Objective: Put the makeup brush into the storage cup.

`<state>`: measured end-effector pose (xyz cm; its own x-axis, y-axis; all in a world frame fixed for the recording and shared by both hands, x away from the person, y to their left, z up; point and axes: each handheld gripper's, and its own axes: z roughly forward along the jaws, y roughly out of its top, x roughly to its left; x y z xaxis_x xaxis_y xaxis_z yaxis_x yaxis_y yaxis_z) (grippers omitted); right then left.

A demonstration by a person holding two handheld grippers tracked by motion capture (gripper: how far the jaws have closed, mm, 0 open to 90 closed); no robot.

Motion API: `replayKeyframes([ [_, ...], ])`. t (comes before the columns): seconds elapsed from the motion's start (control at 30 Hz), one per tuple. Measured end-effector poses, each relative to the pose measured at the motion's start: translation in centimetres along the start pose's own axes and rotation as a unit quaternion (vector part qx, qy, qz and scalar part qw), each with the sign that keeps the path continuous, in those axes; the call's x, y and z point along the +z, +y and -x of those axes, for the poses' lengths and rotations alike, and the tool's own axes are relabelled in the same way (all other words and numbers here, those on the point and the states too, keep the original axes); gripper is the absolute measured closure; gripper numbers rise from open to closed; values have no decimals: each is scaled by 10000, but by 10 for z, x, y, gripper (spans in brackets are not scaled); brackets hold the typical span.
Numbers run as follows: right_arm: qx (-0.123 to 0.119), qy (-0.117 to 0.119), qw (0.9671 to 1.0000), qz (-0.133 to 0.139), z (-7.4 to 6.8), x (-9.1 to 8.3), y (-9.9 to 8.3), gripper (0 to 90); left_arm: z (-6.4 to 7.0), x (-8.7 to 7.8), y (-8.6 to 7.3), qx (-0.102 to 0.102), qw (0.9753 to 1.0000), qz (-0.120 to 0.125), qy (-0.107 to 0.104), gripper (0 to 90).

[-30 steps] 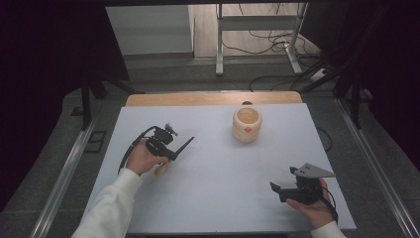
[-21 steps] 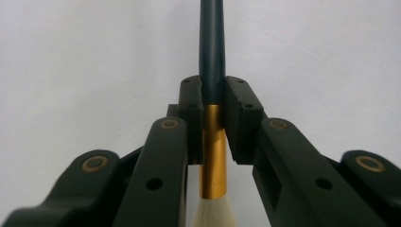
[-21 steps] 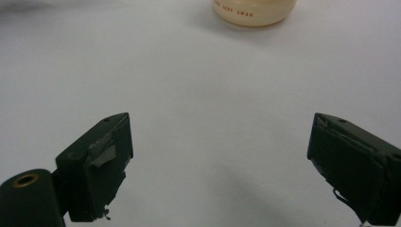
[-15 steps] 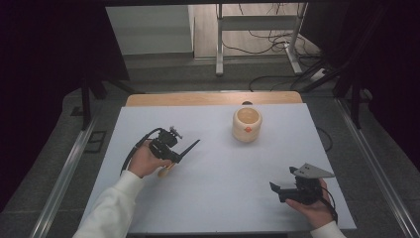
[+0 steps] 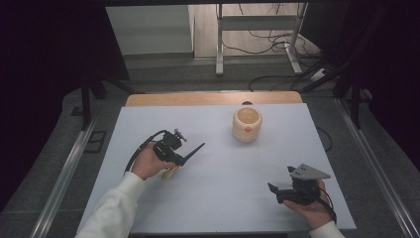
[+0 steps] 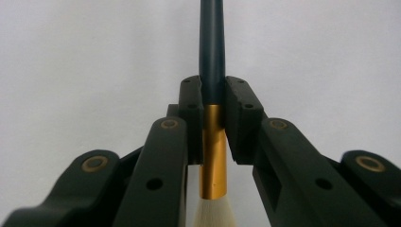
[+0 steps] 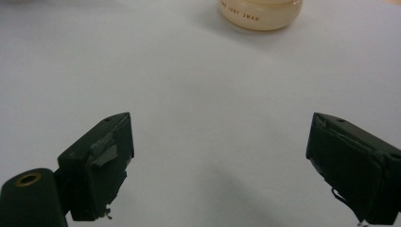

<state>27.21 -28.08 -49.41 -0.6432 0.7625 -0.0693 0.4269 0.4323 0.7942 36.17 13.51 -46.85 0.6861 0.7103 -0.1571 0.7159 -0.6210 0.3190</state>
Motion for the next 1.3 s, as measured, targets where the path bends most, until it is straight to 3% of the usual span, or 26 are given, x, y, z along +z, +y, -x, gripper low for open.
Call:
replayKeyframes([
  [1.17,-150,-37,9999,-38,-5,2,2,86,34,3,9,437,9986,83,-278,787],
  [1.3,-203,-35,9998,-42,-6,3,3,87,38,2,12,562,9979,32,-313,787],
])
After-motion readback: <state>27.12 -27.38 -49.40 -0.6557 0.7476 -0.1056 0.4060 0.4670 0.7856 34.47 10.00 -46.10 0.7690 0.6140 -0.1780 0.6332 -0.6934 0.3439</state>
